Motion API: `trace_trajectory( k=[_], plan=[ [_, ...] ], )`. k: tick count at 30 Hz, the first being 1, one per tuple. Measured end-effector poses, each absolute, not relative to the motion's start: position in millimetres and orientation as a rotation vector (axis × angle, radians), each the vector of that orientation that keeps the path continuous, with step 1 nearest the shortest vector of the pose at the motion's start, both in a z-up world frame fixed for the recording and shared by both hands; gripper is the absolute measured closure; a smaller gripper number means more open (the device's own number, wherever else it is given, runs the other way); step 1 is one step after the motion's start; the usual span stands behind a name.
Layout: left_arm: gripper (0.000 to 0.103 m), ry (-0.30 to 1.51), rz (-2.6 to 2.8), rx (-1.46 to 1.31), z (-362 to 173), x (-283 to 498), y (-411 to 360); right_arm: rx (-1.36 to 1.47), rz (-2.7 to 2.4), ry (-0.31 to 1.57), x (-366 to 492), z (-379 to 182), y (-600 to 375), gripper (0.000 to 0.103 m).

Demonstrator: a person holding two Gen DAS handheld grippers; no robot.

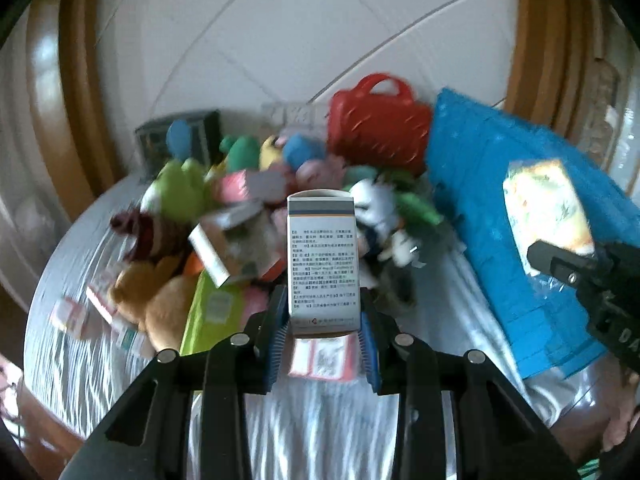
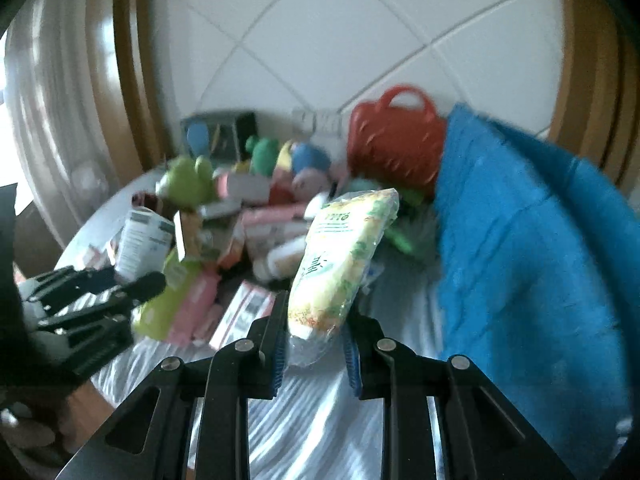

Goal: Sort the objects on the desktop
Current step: 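Carry the soap packet and medicine box over the blue crate with both tools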

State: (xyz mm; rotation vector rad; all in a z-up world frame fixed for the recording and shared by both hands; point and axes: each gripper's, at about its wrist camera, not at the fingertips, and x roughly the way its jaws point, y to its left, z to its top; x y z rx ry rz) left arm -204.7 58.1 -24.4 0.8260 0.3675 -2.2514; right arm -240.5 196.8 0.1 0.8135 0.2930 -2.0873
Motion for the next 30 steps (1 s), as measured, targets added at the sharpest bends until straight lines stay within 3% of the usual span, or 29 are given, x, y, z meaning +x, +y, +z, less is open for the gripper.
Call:
trace_trajectory(
  k=[14,23,30],
  plan=[
    [0.071,0.141,-2.476,0.663,50,-328,189,0.596,-2.342,0.221,-295,76,348,0.079],
    [0.071,0.117,-2.503,0.684,72,-448,278,0.580,-2.492,0.386,-389,75,454,0.079],
    [0.071,0.070,-2.454,0.824,60,-512,313,0.666,-2.489,0.501,-443,47,486,0.079]
  ],
)
